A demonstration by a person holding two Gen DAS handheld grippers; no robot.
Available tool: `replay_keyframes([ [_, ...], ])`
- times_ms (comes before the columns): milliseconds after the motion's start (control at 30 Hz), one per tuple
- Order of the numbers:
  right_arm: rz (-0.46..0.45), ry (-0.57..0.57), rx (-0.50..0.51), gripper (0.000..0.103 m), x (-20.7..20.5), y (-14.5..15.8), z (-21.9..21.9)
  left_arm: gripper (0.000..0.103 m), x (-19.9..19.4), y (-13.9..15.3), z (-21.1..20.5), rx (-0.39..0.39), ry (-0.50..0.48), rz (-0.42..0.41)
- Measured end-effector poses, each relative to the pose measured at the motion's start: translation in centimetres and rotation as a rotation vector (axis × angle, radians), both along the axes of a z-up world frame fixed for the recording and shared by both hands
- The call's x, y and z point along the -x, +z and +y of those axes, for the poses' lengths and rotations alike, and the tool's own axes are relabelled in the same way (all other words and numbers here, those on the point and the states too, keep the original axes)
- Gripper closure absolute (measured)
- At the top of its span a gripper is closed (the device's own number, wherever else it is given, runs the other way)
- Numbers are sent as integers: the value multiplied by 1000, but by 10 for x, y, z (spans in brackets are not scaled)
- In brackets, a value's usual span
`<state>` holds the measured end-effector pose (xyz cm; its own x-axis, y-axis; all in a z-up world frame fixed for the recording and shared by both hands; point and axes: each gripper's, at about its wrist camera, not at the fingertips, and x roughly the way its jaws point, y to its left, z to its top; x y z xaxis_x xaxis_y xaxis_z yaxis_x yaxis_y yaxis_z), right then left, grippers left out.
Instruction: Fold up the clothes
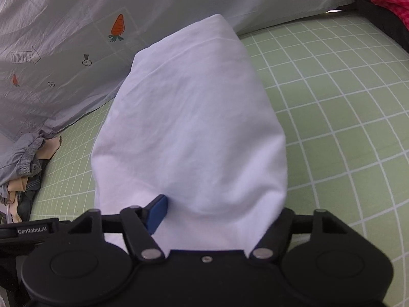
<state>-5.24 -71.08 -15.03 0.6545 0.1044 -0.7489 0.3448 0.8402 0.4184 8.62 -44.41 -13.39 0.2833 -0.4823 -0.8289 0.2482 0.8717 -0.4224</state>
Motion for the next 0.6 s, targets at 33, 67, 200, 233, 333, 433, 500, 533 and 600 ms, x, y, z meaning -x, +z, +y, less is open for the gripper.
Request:
replay_keyframes([
  [33, -12, -10, 7, 71, 5, 4, 2, 88, 3, 2, -2, -9, -12, -13],
  [67, -24, -7, 14, 79, 10, 9, 4, 92, 7, 6, -6, -20, -35, -33],
  [200, -58, -7, 53, 86, 27, 35, 20, 97, 27, 34, -15, 1, -134, -118],
  [233, -68, -13, 60, 86, 32, 41, 25, 98, 31, 41, -17, 19, -156, -134],
  [333, -94, -51, 68, 87, 50, 58, 37, 98, 44, 59, -26, 39, -235, -167],
  [433, -102, -123, 94, 87, 75, 73, 41, 98, 51, 69, -34, 89, -297, -157],
  [500, -107, -183, 107, 87, 92, 82, 40, 99, 53, 75, -43, 129, -341, -144],
  [533, -114, -212, 110, 87, 102, 86, 37, 99, 56, 79, -50, 149, -372, -146],
  [600, -138, -276, 123, 87, 124, 95, 28, 99, 65, 88, -68, 186, -429, -164],
])
